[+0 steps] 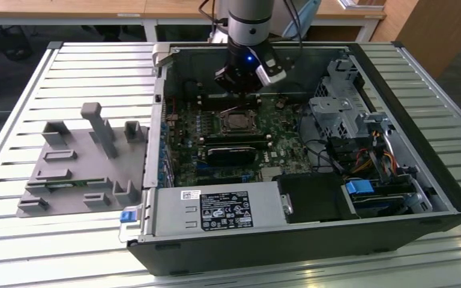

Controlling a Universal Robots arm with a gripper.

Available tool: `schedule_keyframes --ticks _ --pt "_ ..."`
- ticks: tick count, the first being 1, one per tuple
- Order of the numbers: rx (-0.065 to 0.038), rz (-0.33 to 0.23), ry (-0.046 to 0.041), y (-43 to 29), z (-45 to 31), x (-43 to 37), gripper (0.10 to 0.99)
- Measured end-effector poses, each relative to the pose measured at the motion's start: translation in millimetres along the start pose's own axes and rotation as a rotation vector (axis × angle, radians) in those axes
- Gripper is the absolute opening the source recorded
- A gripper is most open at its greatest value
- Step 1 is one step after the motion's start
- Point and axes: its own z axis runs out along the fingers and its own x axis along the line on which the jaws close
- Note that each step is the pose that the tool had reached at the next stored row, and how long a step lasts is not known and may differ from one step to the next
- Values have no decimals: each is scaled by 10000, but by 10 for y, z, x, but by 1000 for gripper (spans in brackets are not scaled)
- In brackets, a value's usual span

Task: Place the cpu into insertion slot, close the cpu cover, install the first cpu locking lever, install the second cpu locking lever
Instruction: 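Install the first cpu locking lever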

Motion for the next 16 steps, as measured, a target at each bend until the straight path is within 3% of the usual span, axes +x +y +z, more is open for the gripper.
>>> schedule_keyframes --ticks 10,16 --pt "1 1 0 13 107 -12 106" --pt "67 -1 0 15 142 -13 106"
